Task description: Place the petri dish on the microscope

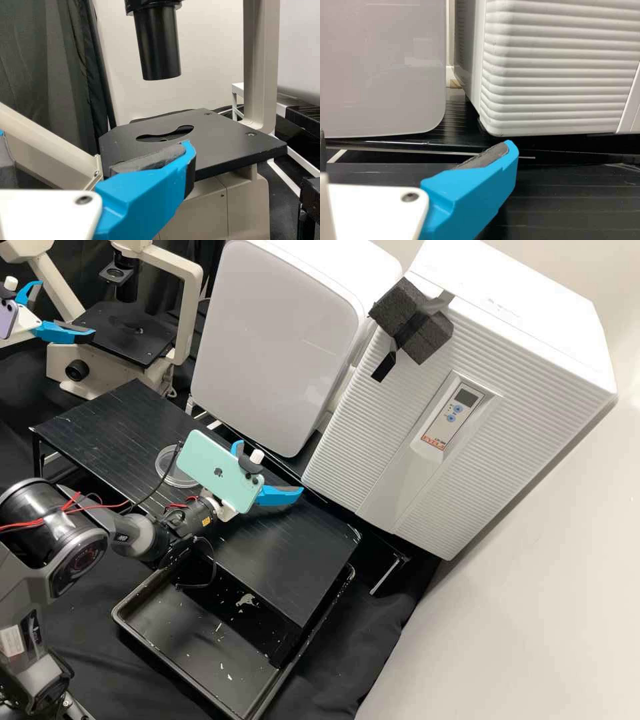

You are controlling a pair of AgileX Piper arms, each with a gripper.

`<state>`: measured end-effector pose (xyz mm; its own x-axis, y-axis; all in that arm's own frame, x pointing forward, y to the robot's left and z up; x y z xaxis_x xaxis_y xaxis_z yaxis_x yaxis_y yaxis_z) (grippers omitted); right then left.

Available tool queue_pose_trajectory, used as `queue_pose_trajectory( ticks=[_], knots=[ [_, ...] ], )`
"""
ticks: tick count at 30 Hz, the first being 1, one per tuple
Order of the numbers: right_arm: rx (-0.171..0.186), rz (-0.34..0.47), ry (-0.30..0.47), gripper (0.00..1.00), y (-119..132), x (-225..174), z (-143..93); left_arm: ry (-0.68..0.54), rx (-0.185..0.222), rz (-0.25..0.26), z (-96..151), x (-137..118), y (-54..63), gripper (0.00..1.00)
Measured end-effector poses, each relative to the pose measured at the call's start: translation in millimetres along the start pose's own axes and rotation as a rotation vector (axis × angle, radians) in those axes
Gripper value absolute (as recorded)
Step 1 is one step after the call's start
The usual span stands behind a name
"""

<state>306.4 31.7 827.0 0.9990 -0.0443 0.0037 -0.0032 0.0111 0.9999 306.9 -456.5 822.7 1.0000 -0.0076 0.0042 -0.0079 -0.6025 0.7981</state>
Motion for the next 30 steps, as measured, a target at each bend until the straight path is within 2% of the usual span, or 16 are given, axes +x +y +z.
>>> queue_pose_trajectory(
  ticks=[11,16,22,25,30],
  knots=[
    [0.0,0.0,0.0,1.0,0,0,0,-0.005,0.0,-0.001,2,-1,-0.1,1.0],
    [0.0,0.0,0.0,1.0,0,0,0,-0.063,0.004,-0.003,17,-12,0.8,1.0],
    [0.0,0.0,0.0,1.0,0,0,0,-0.284,0.065,0.01,58,-37,4.6,1.0],
    [0.0,0.0,0.0,1.0,0,0,0,-0.437,0.065,0.016,81,-47,4.0,1.0],
    [0.0,0.0,0.0,1.0,0,0,0,-0.66,0.071,-0.035,119,-58,-6.9,1.0]
  ],
)
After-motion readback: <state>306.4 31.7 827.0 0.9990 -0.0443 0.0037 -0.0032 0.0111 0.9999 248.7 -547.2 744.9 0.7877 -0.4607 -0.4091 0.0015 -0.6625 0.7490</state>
